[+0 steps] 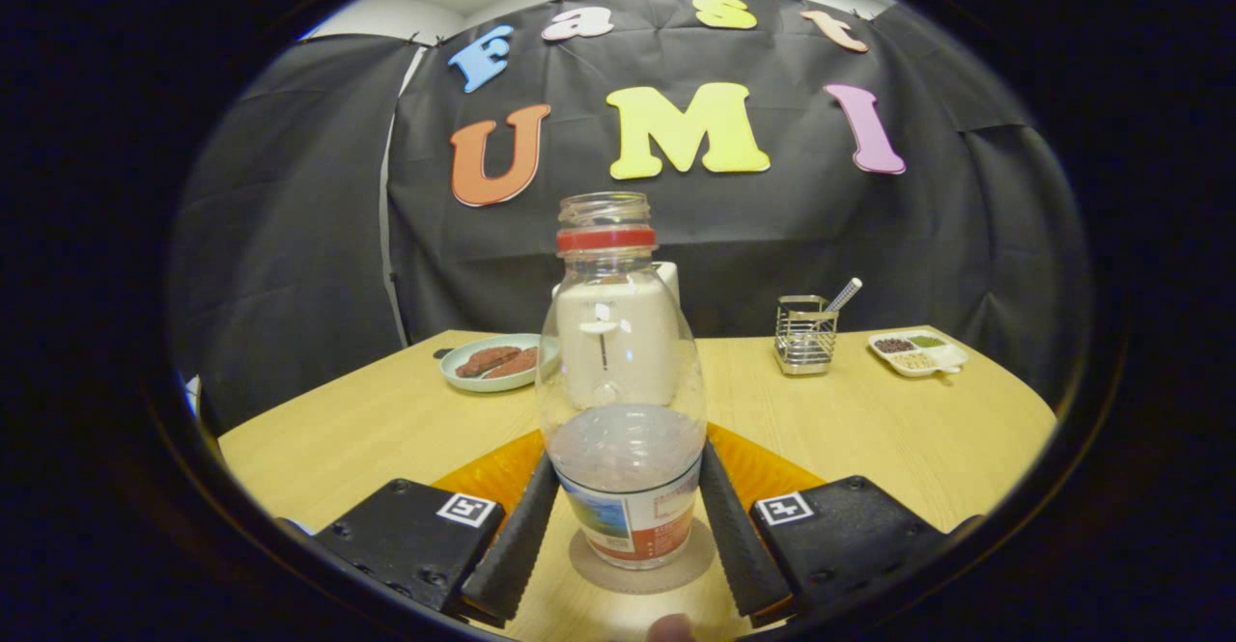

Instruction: Take the bottle from table, then pour the juice into the cup, finally place the bottle on the coaster

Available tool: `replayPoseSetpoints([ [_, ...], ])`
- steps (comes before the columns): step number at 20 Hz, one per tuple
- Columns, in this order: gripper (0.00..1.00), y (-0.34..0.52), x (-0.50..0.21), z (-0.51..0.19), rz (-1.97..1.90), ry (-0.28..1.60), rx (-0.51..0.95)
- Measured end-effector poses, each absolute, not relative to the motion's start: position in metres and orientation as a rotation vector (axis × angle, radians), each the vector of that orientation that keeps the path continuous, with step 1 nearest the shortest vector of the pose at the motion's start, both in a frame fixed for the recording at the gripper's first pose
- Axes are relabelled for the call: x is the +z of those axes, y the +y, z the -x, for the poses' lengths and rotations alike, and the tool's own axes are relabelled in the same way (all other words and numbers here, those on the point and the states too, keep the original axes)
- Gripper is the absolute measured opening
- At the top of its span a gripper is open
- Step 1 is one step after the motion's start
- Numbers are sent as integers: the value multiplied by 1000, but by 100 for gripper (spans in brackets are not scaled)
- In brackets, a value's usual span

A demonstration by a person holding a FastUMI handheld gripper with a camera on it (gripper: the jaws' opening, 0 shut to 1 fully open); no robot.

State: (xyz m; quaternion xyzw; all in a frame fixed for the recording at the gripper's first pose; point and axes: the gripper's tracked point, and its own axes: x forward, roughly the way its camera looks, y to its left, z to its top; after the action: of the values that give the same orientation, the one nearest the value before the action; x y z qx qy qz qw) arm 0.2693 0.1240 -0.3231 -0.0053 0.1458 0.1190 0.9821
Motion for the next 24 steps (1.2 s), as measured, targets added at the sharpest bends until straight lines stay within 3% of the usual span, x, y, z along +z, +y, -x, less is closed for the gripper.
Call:
replayPoseSetpoints([
  [3, 86, 122, -321, -266, 12, 283, 232],
  [7, 100, 122, -306, -263, 28, 244, 215],
  [17, 100, 110, -190, -216, 33, 66, 176],
  [24, 100, 77, -69, -145, 19, 3, 37],
])
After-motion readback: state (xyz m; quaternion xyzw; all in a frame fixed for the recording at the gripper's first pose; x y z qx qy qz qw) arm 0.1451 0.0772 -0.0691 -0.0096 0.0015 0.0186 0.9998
